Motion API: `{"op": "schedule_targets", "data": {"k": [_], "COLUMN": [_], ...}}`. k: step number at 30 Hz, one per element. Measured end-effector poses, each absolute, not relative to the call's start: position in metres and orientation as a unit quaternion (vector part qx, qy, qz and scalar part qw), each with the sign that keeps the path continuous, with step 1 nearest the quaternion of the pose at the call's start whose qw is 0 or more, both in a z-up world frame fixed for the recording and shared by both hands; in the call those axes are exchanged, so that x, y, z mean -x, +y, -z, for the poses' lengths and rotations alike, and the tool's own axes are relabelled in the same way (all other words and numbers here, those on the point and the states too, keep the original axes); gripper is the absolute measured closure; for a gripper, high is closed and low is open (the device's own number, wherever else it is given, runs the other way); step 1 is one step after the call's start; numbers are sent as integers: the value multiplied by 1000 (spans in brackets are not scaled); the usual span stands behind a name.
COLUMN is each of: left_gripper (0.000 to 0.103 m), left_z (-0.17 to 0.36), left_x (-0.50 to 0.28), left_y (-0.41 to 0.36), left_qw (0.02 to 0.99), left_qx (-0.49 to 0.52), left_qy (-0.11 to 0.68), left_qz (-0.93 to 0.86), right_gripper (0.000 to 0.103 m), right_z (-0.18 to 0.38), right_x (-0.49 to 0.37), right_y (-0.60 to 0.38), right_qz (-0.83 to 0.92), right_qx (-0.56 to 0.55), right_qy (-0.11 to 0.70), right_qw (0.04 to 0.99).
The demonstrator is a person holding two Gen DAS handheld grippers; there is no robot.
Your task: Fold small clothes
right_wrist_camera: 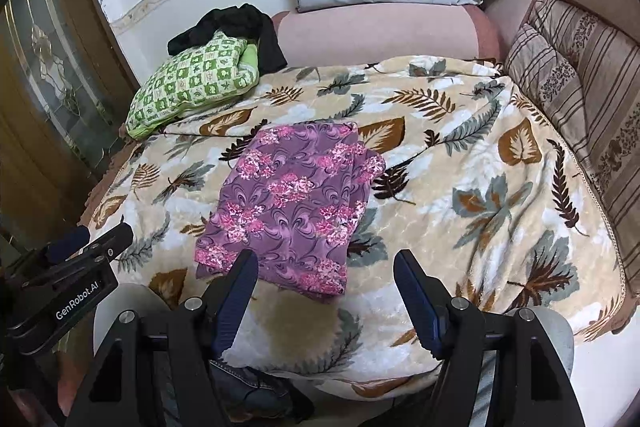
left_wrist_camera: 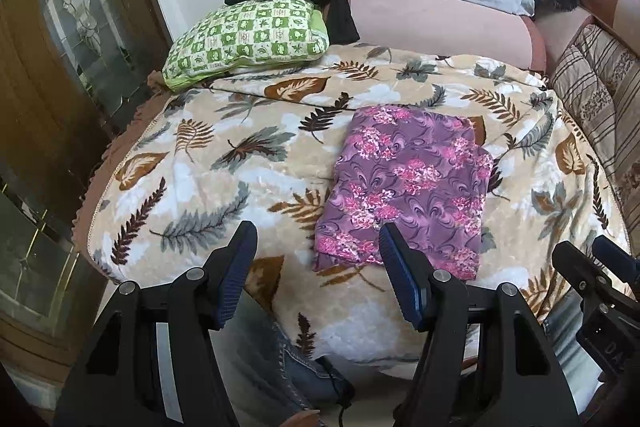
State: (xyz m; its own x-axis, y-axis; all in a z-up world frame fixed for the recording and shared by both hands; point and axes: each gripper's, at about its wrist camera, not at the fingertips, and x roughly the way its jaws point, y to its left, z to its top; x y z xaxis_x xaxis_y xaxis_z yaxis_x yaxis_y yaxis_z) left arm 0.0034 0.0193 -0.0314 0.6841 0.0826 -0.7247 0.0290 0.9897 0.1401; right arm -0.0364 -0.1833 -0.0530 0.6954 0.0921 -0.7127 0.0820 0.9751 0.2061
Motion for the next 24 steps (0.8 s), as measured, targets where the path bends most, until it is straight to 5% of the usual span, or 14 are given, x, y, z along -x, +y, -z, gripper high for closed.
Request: {"op": "schedule_targets", "data": {"k": [24], "left_gripper": [39], "left_z": [27], "left_x": [2], "left_y": [13], "left_qw": [915], "left_qx": [-72], "left_qy": [396], "left_qz": [-13], "right_gripper": [35], "right_z": [48], "right_x": [41], "right_y": [-183], "right_qz": [14], "right_qx": [-121], "right_qy": [378], "right_qw": [918]}}
